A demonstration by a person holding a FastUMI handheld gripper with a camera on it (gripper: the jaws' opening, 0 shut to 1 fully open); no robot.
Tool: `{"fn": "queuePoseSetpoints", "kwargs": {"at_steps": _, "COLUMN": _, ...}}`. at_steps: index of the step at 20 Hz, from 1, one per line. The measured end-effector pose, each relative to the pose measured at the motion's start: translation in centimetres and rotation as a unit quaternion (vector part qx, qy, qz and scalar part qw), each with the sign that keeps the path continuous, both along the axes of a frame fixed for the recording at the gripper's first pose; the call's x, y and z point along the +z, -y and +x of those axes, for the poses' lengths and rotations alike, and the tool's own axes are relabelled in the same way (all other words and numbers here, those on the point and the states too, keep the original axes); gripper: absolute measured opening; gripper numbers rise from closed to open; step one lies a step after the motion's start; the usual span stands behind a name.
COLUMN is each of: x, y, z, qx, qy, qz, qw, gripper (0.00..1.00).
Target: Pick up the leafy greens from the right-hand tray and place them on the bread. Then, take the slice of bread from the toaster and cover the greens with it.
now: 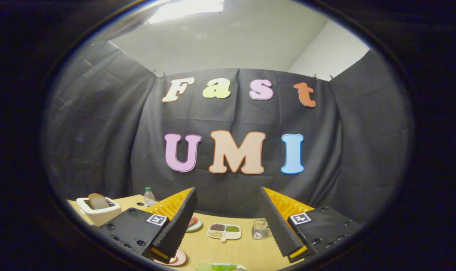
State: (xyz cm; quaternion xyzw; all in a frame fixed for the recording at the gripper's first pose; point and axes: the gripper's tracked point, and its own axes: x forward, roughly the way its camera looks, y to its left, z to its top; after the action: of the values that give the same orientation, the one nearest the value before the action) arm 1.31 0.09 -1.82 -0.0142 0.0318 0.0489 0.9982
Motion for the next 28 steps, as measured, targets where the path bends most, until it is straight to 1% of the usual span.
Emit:
{"fn": "queuePoseSetpoints", "kwargs": {"at_steps": 3, "x": -1.0, "y": 0.3, "z": 0.4, "qx": 0.022, "qy": -0.016, "qz": -0.011, "qw": 1.0, "gripper": 1.0}}
{"fn": "queuePoseSetpoints", "kwargs": {"at_steps": 8, "x": -3.9, "y": 0.9, "z": 1.0, "qx": 0.067, "qy": -0.055, "qz": -0.047, "qw": 0.995, "gripper": 1.0}}
{"fn": "queuePoseSetpoints", "kwargs": {"at_steps": 15, "x": -8.9, "y": 0.6, "z": 0.8, "qx": 0.141, "qy": -0.127, "qz": -0.073, "qw": 0.979, "gripper": 1.0}}
{"fn": "queuePoseSetpoints", "kwargs": {"at_steps": 17, "x": -10.3, "y": 0.2, "z": 0.6, "qx": 0.163, "qy": -0.146, "qz": -0.077, "qw": 0.973, "gripper": 1.0}}
{"fn": "queuePoseSetpoints", "kwargs": {"at_steps": 20, "x": -12.4, "y": 0.0, "z": 0.4, "qx": 0.193, "qy": -0.165, "qz": -0.104, "qw": 0.961, "gripper": 1.0}}
{"fn": "queuePoseSetpoints", "kwargs": {"at_steps": 23, "x": -14.9, "y": -0.8, "z": -0.1, "qx": 0.227, "qy": -0.188, "qz": -0.118, "qw": 0.948, "gripper": 1.0}}
{"fn": "queuePoseSetpoints", "kwargs": {"at_steps": 28, "x": -18.9, "y": -1.0, "z": -0.9, "qx": 0.267, "qy": -0.228, "qz": -0.144, "qw": 0.925, "gripper": 0.98}}
